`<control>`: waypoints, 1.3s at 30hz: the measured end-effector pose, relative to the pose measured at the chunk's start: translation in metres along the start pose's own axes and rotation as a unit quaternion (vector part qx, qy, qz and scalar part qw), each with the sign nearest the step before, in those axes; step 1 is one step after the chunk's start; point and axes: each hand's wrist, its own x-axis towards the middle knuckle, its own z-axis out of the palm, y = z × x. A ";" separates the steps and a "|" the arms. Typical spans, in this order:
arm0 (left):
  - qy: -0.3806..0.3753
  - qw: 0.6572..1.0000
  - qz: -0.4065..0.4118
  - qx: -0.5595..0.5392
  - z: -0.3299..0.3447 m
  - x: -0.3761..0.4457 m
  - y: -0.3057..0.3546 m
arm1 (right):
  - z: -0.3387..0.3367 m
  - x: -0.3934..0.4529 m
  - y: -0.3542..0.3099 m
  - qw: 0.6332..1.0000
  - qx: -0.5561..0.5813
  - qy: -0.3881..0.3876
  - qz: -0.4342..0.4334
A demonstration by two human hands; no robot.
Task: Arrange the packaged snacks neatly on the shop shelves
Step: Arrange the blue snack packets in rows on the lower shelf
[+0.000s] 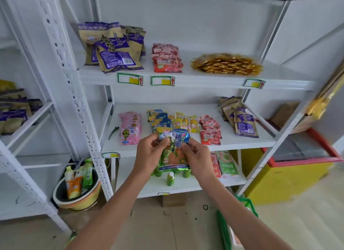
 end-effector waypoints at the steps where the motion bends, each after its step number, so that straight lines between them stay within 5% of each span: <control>1: -0.005 1.000 0.004 0.010 0.004 -0.003 0.003 | -0.005 -0.003 0.000 1.000 -0.002 0.008 -0.007; 8: -0.052 0.997 0.023 0.057 0.023 -0.015 0.026 | -0.045 -0.019 -0.007 1.000 0.027 0.010 -0.012; 15: -0.093 0.995 -0.013 -0.021 0.029 -0.013 0.068 | -0.072 -0.015 -0.018 0.995 0.101 0.018 -0.009; 21: -0.079 0.993 -0.057 -0.068 0.036 -0.004 0.068 | -0.080 -0.006 -0.023 0.991 0.130 0.017 0.009; 26: 0.049 0.998 -0.032 -0.037 0.045 -0.006 0.056 | -0.079 -0.002 -0.016 0.991 0.122 0.049 0.015; 29: 0.010 1.000 -0.016 -0.011 0.053 -0.017 0.059 | -0.074 0.000 -0.013 0.994 0.089 0.068 -0.017; 32: -0.086 0.993 -0.042 -0.064 0.068 -0.027 0.064 | -0.055 -0.010 -0.021 0.996 0.072 0.004 -0.050; 34: -0.072 0.989 -0.071 -0.112 0.079 -0.028 0.059 | -0.044 -0.015 -0.023 0.996 0.046 -0.054 -0.057; 39: -0.020 0.970 -0.196 -0.143 0.058 -0.014 0.036 | -0.055 0.001 -0.011 0.997 -0.068 0.011 -0.036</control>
